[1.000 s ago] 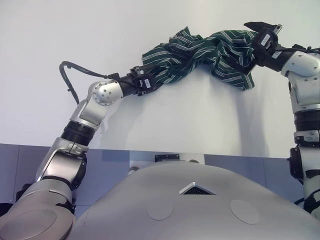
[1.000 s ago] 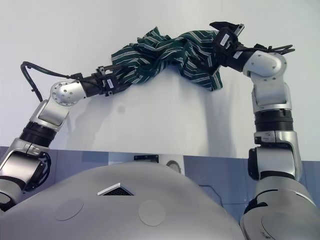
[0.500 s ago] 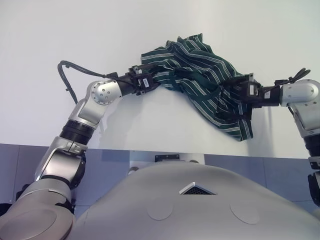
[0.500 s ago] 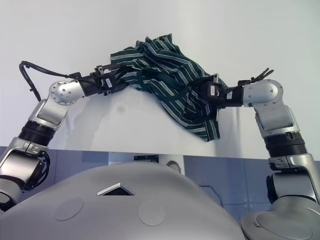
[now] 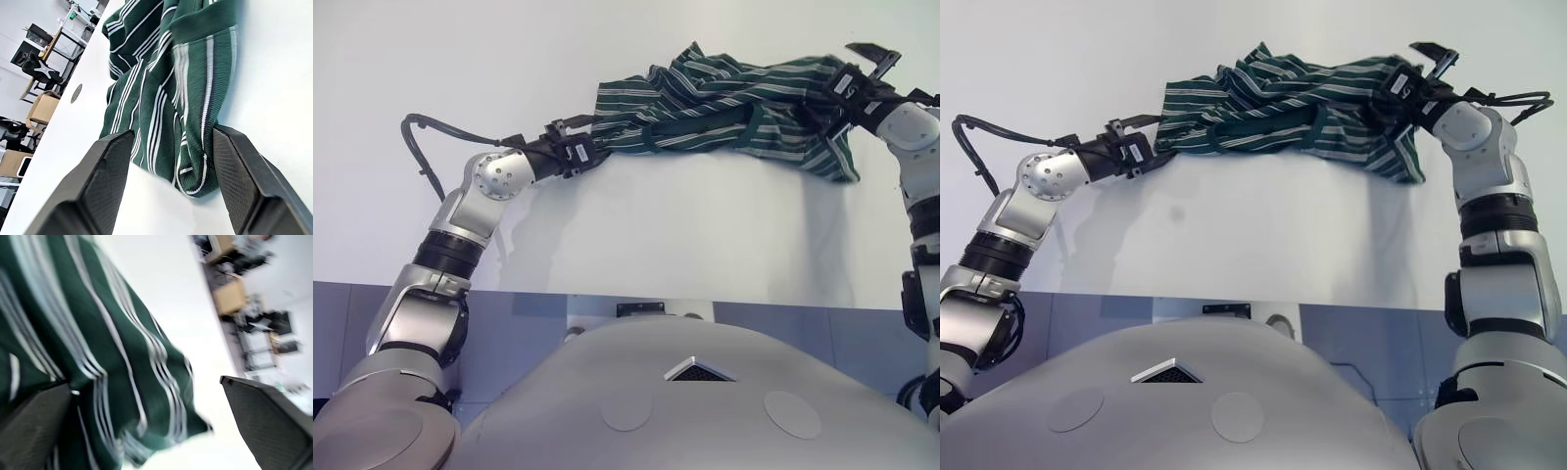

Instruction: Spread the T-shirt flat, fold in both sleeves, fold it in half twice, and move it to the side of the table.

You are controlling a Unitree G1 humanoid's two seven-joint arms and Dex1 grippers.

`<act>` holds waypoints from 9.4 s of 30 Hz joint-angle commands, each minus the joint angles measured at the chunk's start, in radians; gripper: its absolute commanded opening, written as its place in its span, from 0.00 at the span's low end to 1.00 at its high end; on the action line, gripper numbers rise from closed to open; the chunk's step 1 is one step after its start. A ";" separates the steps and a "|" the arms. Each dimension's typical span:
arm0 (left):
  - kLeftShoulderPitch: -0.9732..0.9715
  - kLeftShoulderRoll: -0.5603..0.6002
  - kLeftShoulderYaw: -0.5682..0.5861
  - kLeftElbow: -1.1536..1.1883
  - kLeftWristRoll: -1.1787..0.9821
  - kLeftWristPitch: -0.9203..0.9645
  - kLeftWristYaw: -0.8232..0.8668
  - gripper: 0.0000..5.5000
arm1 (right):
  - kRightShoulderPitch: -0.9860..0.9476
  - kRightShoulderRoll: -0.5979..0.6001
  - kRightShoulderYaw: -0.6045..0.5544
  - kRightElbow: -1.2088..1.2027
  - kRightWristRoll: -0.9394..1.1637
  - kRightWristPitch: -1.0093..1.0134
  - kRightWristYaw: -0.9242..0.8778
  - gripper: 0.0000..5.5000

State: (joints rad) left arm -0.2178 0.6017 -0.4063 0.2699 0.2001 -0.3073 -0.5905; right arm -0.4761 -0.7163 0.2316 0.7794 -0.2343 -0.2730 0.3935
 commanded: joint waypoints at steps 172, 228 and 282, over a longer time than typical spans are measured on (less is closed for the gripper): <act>0.175 -0.073 -0.039 -0.452 -0.034 0.300 -0.172 0.20 | 0.091 0.099 -0.263 -0.757 0.691 0.543 0.712 0.00; -0.932 0.039 0.321 0.817 -0.145 -0.336 -0.448 0.00 | -0.874 0.082 -0.096 0.444 0.064 -0.202 0.701 0.00; -0.094 0.066 -0.196 0.435 0.310 0.228 0.180 0.55 | -0.348 0.430 0.084 0.307 -0.052 0.018 -0.094 0.98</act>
State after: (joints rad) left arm -0.4425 0.5926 -0.4894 0.5000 0.3690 -0.1538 -0.2969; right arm -0.8114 -0.2927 0.2104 1.0073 -0.1686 -0.2029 0.2789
